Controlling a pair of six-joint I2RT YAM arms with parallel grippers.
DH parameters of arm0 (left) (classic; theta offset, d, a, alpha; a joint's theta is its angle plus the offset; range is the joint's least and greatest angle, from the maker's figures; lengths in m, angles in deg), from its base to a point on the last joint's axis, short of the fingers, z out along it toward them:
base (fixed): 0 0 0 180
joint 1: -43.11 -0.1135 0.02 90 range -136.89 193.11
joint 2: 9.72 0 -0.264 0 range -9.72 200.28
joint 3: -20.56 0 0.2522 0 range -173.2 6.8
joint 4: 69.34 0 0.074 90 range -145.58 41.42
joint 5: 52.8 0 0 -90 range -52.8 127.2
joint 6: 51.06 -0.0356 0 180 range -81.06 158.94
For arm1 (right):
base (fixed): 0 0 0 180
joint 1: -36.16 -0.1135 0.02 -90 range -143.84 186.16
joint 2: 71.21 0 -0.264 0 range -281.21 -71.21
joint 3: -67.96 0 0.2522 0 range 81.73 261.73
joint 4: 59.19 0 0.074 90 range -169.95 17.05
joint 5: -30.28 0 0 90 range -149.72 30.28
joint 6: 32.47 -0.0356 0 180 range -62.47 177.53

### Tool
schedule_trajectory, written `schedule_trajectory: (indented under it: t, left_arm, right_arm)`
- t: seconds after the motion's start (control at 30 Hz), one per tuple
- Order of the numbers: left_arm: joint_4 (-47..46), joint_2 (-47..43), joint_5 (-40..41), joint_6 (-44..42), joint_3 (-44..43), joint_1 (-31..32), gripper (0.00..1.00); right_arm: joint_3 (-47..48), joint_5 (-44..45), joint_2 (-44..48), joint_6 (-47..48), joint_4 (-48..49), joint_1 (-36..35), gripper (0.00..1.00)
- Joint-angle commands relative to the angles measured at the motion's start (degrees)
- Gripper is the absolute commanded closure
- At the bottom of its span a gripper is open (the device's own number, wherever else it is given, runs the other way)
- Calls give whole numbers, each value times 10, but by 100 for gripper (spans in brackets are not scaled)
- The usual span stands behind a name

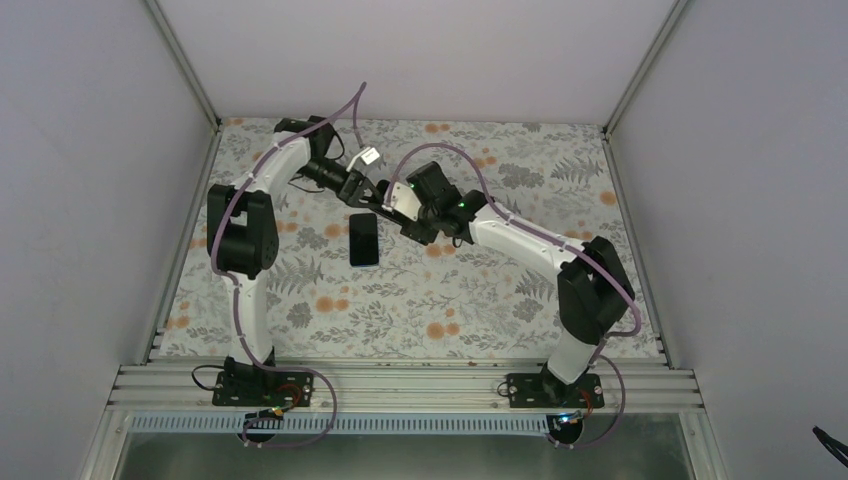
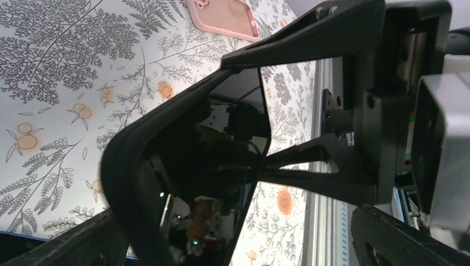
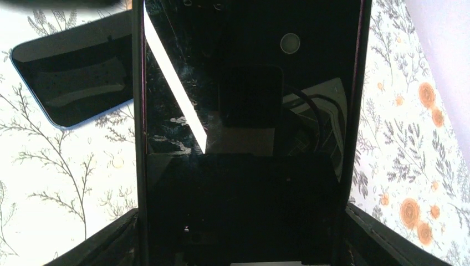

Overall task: Take the phone out of the phone case
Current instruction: Pick up the phone at the center of the board, then remove the phone case from the phone.

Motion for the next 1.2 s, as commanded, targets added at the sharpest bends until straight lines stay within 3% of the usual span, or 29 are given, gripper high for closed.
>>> schedule_trajectory:
  t: [0.0, 0.2, 0.3, 0.43, 0.63, 0.7, 0.77, 0.83, 0.9, 1.17]
  left_arm:
    - [26, 4, -45, -17, -23, 2, 5]
    - [26, 12, -53, -16, -26, 2, 32]
    - [26, 14, -49, -20, -15, 1, 35]
    - [26, 18, -58, -27, -7, 1, 65]
    - [26, 15, -79, -30, -18, 2, 78]
    - [26, 13, -79, -32, -22, 2, 87]
    - [26, 10, -75, -38, -22, 2, 96]
    - [26, -2, -63, -50, -18, 2, 98]
    - [26, -21, -45, -70, -7, 2, 98]
    - [11, -146, 53, -156, 74, 21, 98]
  right_arm:
    - [35, 7, -15, 6, 35, -12, 50]
    - [40, 25, -32, 2, 49, -19, 53]
    - [45, 27, -30, 1, 51, -19, 53]
    - [50, 26, -26, 5, 46, -21, 52]
    - [52, 26, -21, 3, 39, -24, 50]
    - [52, 17, -15, 2, 34, -24, 41]
    - [56, -12, -10, -2, 12, -20, 22]
    - [76, -59, -11, -11, -36, -7, 9]
    - [90, -122, -6, -20, -81, 23, 3]
    - [92, -413, 19, -7, -163, 204, 3]
